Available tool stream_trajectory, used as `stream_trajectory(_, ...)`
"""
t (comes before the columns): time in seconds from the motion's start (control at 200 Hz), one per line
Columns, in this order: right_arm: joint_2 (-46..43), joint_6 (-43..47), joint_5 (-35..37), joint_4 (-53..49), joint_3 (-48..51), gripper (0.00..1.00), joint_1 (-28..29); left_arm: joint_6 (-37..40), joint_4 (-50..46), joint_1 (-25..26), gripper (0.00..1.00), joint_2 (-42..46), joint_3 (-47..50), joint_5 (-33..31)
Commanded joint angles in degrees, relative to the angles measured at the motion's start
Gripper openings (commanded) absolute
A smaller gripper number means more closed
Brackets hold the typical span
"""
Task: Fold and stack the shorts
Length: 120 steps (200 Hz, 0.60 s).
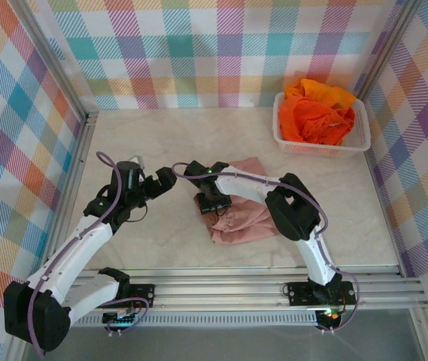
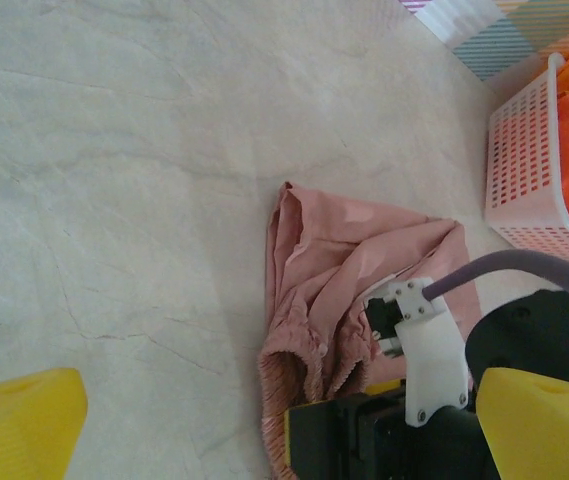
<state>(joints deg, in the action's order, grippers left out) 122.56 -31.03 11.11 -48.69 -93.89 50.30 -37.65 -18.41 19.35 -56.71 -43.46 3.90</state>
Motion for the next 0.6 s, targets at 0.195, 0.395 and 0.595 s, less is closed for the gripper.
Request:
stream_trajectory(0.195,-5.5,7.2,1.1,-1.1,13.4,0.34,-13.6,0.6,0.6,-0.2,1.0,2.5,1.4,2.0)
stream_trajectory(0.395,-10.0,14.2,1.5,-2.7,18.9,0.33,-25.0,0.0,1.2,-0.2,1.0,3.0,2.4,2.0)
stream_trajectory(0.595,-10.9,21.2,4.0,-2.7,20.7,0.34,-34.7,0.0,1.2,-0.2,1.0,3.3,2.2,2.1)
